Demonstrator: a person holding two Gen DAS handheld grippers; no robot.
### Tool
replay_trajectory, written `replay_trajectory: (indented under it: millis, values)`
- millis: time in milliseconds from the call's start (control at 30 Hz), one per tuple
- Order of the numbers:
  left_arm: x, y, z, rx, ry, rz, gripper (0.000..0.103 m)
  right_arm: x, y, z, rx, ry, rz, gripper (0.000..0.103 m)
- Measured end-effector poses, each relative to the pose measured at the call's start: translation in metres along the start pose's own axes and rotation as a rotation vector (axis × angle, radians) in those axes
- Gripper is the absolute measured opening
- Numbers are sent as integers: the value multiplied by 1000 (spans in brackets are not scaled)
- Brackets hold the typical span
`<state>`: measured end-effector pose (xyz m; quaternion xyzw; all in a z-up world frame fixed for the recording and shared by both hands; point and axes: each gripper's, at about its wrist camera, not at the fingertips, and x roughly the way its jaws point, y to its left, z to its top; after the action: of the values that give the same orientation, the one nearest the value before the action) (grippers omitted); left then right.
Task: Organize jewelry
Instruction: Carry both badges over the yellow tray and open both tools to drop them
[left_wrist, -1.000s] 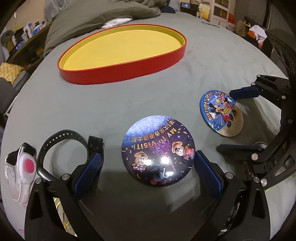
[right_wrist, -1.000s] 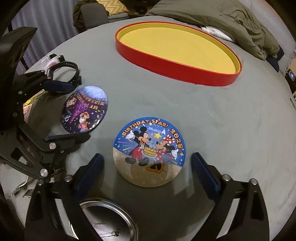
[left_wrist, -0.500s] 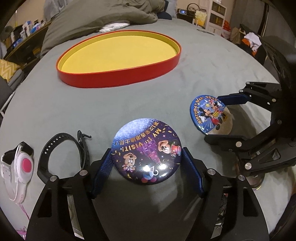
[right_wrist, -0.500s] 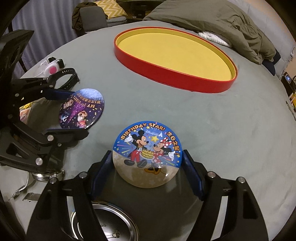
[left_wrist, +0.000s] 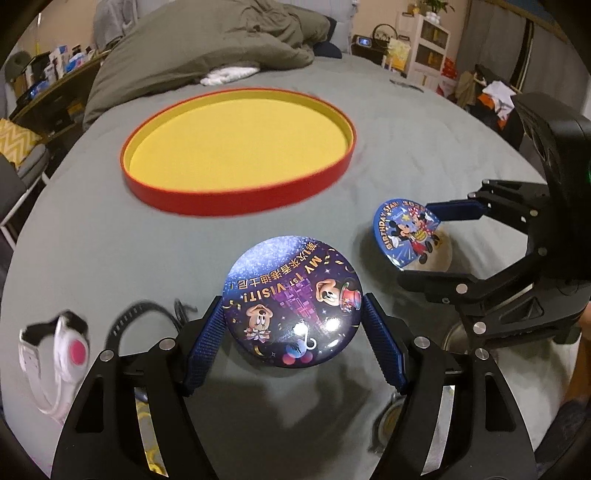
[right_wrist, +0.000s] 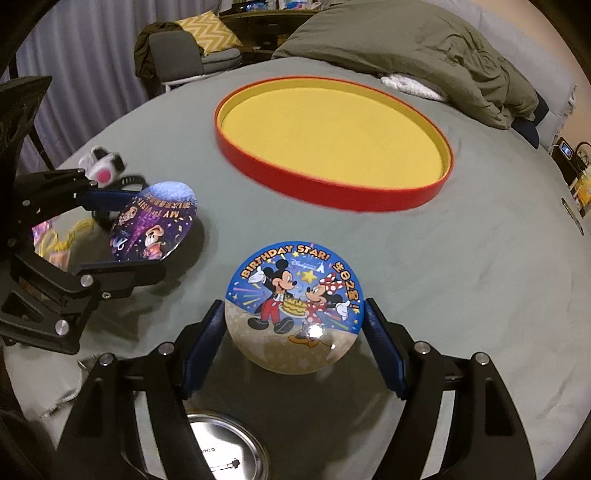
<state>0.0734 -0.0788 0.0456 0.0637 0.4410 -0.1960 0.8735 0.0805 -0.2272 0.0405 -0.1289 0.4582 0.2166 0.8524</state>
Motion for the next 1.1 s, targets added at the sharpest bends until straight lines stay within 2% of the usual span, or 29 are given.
replay_trajectory:
  millis: [233,367,633,800,1100]
  values:
    - [-9,14,46,-34,-31,-12,71,-22,-22,38,55,-38,-16,70]
    - [-11,17,85,-24,-56,-8,71,-30,-39,67,99,-63,-33,70]
    - [18,36,144,-39,-50,-8,71,-25,-85,124,216,-96,-56,70]
    - [58,48,167,-31,-8,4,71,-1,-113,153,267,-93,-75,70]
    - [127,49,196,-9,46,-16,71,84,-152,186,367,-10,-92,70]
